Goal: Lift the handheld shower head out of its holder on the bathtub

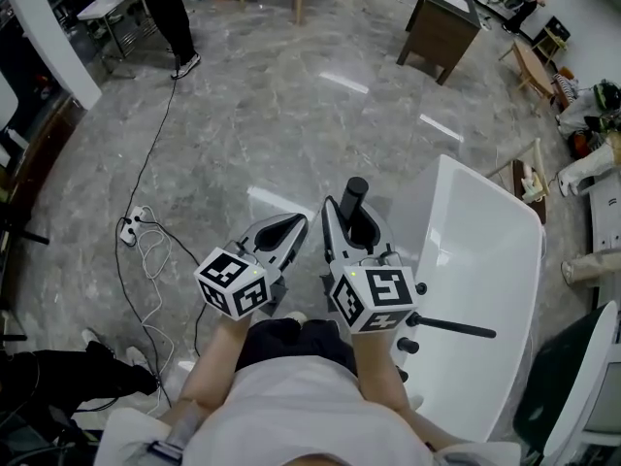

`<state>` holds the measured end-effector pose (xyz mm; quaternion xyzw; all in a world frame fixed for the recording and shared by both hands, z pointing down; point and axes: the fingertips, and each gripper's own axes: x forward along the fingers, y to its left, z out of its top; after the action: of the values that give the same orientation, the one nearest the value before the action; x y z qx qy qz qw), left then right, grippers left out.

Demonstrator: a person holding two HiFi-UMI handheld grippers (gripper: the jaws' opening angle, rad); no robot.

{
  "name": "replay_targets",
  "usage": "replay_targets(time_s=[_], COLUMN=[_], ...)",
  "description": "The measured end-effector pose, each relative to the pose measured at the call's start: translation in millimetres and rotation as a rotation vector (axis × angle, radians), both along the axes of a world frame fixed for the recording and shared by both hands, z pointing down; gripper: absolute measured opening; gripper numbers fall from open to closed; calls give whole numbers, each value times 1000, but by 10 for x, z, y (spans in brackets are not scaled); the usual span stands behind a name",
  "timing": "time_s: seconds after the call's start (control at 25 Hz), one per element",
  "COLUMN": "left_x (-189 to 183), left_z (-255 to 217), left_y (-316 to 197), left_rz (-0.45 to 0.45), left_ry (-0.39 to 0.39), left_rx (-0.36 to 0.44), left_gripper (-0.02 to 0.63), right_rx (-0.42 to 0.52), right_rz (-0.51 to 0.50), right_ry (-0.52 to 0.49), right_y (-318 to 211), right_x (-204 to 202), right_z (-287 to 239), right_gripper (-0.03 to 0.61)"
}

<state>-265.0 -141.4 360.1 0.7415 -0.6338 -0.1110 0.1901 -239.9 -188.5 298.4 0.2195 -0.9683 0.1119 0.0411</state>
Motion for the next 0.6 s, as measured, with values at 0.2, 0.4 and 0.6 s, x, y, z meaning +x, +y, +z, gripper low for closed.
replay_targets(time_s=[0.2, 0.4, 0.6], left_x=[47, 101, 144], left_z=[60, 71, 49], left_y=[-29, -17, -37], left_rz=[3, 6, 3], left_ry=[-2, -8, -13], left_rx=[-4, -8, -7], left_gripper=[12, 12, 12], right_rx=[-6, -14, -14], right_rz=[4, 2, -4], right_ry=[-7, -16, -19], right_y=[-45, -34, -51], right_x=[57, 104, 141], right_z=[52, 56, 44], right_gripper=[129, 129, 129])
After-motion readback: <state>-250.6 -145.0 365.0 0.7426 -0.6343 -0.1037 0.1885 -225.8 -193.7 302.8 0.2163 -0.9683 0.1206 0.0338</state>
